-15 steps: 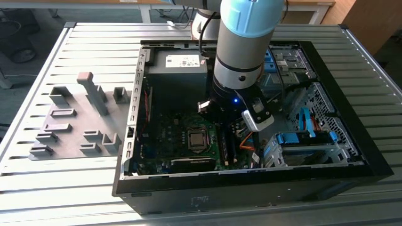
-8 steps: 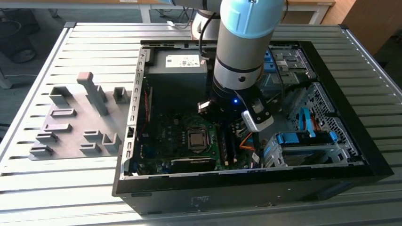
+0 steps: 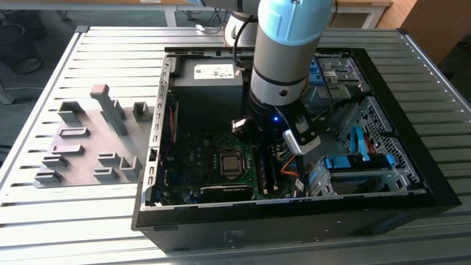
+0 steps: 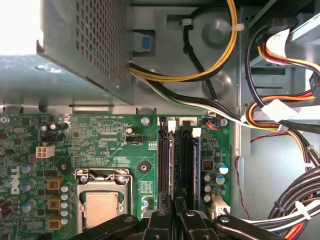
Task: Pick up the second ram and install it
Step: 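Press down the second ram until it locks into place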
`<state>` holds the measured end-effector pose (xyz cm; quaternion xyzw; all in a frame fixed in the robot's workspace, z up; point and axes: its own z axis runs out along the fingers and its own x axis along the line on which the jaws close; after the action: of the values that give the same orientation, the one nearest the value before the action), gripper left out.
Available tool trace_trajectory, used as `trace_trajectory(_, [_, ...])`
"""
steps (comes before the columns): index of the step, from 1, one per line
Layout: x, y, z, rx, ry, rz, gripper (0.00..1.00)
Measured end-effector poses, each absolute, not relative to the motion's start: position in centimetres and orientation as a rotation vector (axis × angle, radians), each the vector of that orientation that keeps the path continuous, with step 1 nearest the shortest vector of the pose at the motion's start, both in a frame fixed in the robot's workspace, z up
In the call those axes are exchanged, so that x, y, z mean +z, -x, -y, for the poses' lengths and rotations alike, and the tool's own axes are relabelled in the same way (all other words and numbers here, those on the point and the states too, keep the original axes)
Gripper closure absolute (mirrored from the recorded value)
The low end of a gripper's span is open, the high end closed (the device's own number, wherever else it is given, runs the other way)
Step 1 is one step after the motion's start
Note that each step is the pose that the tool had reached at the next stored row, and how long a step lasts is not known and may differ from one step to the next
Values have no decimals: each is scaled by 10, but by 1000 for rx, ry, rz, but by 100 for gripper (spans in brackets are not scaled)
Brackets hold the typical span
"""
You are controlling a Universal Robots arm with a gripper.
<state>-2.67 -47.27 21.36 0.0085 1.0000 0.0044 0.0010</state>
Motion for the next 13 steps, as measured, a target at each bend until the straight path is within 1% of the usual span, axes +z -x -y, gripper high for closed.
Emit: trace_trajectory(13, [215, 26, 473, 14, -48, -3139, 86])
